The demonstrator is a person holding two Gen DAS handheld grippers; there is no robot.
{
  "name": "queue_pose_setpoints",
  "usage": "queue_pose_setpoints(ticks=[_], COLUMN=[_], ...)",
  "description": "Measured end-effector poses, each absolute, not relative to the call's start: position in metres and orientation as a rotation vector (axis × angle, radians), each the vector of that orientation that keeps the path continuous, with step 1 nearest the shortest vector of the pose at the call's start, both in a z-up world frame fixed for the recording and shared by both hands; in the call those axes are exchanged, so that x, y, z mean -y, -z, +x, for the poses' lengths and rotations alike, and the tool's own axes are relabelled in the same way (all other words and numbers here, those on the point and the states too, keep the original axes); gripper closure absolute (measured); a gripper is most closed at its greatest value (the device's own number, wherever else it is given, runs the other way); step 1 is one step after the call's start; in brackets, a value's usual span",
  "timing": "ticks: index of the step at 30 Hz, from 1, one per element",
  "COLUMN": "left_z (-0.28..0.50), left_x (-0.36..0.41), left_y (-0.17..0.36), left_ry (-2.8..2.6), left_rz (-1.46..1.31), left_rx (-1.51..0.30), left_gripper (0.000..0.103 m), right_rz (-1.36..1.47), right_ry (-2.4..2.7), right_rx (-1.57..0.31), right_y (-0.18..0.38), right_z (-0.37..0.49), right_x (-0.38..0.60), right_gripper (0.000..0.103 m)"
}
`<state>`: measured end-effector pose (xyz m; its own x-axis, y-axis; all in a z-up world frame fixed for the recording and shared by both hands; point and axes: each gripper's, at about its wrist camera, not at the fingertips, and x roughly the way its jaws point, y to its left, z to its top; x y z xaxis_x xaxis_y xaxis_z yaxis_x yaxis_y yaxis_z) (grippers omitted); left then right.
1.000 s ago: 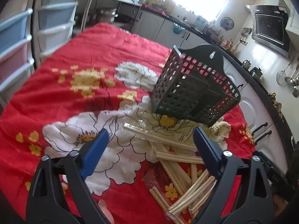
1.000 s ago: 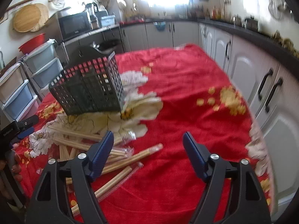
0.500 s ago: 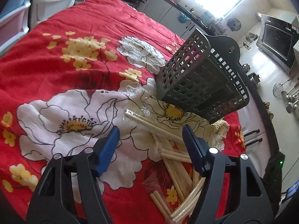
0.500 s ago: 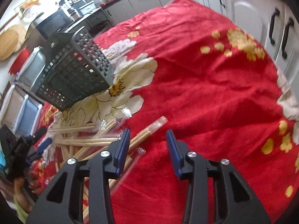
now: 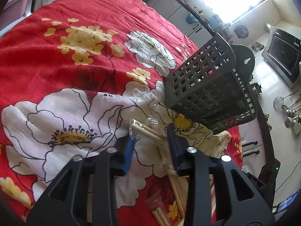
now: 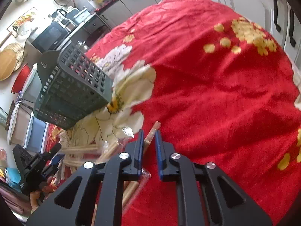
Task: Organize utensils
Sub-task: 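Close the right tool on a wooden chopstick while the left tool closes on another, then lift the held chopsticks upright and carry both tools over the mesh caddy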
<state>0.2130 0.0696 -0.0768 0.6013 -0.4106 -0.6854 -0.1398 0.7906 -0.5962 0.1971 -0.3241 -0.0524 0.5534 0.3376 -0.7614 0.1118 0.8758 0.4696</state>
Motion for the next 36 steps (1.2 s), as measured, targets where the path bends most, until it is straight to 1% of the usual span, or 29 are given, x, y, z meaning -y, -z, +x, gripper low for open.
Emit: queue_pose_setpoints(ticks=[7,11,19,27,36], left_z=[0.215,0.211,0.194,0.173,0.161], left_x=[-0.072,-0.076,-0.081,-0.064,-0.039], left_y=[0.077,0.067,0.011,-0.054,-0.095], left_ry=[0.188,0.205,0.228,0.270,0.319], left_rz=[-0.676,-0.685,-0.608,-0.440,-0.333], left_rx=[-0.915,-0.869,-0.716,-0.564,-0.485], left_gripper=[0.086,0.090,0.095,0.100,0.100], right_rz=[0.474,0.429,0.342,0.243,0.153], right_ry=[-0.182,-0.228,-0.303,-0.391,-0.476], right_rx=[-0.893,-0.833,-0.747,-0.647,-0.520], right_y=[0.025,0.005,-0.028,-0.062,-0.104], right_z=[0.199,0.197,0.191,0.177,0.162], right_x=[0.325,0.323,0.310,0.288,0.259], right_gripper=[0.094,0.094,0.095,0.097,0.098])
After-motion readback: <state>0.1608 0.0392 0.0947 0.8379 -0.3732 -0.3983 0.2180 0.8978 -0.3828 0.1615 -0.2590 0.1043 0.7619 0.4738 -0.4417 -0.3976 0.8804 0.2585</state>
